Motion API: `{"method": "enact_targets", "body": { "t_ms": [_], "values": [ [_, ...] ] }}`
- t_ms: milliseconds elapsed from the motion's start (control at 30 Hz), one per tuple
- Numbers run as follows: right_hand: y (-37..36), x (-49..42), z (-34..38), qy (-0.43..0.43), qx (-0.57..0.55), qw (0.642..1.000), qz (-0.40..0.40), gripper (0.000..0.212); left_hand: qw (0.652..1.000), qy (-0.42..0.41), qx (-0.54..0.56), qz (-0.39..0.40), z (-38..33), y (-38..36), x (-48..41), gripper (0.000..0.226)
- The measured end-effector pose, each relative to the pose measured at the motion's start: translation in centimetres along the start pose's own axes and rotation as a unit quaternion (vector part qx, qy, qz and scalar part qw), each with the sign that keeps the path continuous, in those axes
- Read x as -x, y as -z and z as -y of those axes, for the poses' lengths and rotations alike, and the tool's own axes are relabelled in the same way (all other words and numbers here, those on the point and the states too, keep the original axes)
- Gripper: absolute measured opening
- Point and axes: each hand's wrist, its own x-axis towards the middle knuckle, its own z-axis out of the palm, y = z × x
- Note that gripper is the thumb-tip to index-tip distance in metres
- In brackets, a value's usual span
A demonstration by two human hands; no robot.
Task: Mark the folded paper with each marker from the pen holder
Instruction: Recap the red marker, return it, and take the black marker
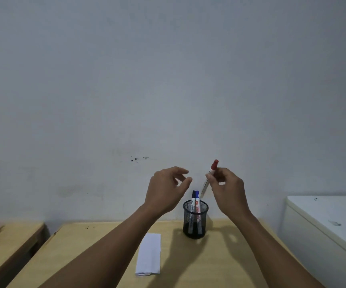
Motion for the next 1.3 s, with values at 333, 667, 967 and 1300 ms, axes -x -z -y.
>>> {"method": "enact_targets", "body": {
  "t_ms": [333, 667, 967, 1300],
  "values": [
    [-3.4, -1.7, -7.6, -0.040, 0.108, 0.988, 0.103, 0.044, 0.983, 0.106, -0.101, 0.108, 7.5, -9.6, -3.2, 0.035],
    [-6.1, -1.5, -11.5, -0.075, 0.208, 0.955, 0.197, 0.043, 0.982, 0.161, -0.038, 0.097, 9.6, -14.2, -3.3, 0.027],
    [-6.6, -1.8, -11.5, -0.063, 0.249, 0.938, 0.234, 0.042, 0.974, 0.219, 0.004, 0.064, 9.1, -13.4, -3.5, 0.036],
    [-4.4, -1.8, -3.9, -0.079, 0.032, 0.985, 0.150, 0.040, 0.973, 0.176, 0.138, -0.048, 4.0, -4.7, -4.3, 0.018]
  ]
}}
